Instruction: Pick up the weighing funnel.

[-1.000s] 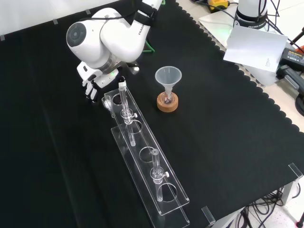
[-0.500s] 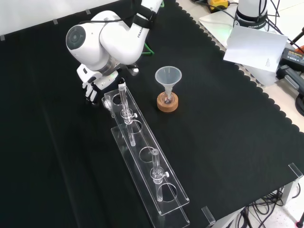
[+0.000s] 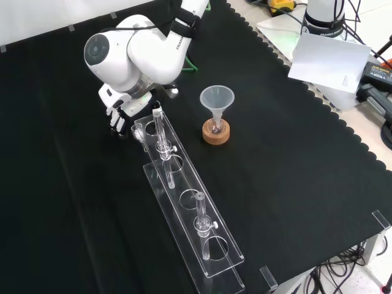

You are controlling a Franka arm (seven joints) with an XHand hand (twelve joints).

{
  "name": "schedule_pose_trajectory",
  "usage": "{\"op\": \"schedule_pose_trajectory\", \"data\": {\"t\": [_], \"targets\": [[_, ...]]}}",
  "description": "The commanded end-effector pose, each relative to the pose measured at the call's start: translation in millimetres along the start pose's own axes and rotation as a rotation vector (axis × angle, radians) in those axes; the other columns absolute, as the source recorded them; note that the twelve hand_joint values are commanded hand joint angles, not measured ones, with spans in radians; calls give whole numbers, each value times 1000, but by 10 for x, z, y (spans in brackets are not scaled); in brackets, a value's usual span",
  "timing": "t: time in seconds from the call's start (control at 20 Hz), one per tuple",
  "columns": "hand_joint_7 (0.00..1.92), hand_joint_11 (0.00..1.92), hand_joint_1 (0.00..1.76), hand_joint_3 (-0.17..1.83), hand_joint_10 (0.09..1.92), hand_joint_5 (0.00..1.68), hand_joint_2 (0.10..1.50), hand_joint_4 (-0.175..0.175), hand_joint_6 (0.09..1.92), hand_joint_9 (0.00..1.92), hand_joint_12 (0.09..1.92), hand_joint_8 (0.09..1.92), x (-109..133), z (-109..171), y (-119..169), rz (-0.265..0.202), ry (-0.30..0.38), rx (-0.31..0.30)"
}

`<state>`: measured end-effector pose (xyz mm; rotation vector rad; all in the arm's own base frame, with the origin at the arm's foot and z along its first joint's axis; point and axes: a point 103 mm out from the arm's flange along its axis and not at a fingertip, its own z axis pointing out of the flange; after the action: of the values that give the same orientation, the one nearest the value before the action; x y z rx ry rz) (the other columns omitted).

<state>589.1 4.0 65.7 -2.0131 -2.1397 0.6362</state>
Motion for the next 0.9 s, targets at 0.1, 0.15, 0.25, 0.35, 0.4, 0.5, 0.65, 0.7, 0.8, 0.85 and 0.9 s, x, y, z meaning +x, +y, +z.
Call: {"op": "schedule_pose_trajectory", "data": {"t": [0.1, 0.15, 0.25, 0.35, 0.4, 0.5, 0.65, 0.7, 0.8, 0.85, 0.9], "targets": [[506, 529, 951, 623, 485, 621, 581, 11, 640, 775, 1246, 645, 9, 9, 13, -17, 6, 4], [506, 529, 950, 624, 485, 619, 581, 11, 640, 775, 1246, 645, 13, 11, 16, -19, 7, 3], [506, 531, 949, 626, 484, 619, 584, 11, 642, 775, 1245, 646, 16, 13, 18, -22, 8, 1], [508, 531, 948, 628, 484, 626, 586, 12, 648, 775, 1244, 646, 16, 15, 15, -20, 5, 0], [509, 533, 947, 629, 485, 657, 587, 18, 661, 776, 1244, 647, 16, 14, 12, -19, 1, -3], [520, 546, 951, 633, 483, 849, 605, 55, 677, 790, 1236, 648, 17, 6, 5, -8, -16, -11], [589, 642, 1078, 552, 468, 1170, 713, 156, 693, 871, 1177, 652, 10, -14, -23, 8, -31, -43], [614, 685, 1097, 568, 453, 1212, 708, 166, 685, 904, 1146, 649, 4, -31, -39, 10, -32, -64], [653, 768, 1116, 607, 412, 1254, 686, 174, 671, 966, 1086, 641, -13, -81, -68, 8, -32, -85], [664, 794, 1120, 619, 397, 1263, 679, 175, 666, 987, 1069, 639, -24, -112, -83, 6, -31, -86], [672, 814, 1123, 622, 380, 1274, 674, 175, 652, 1006, 1054, 638, -37, -144, -100, 6, -30, -90]]}}
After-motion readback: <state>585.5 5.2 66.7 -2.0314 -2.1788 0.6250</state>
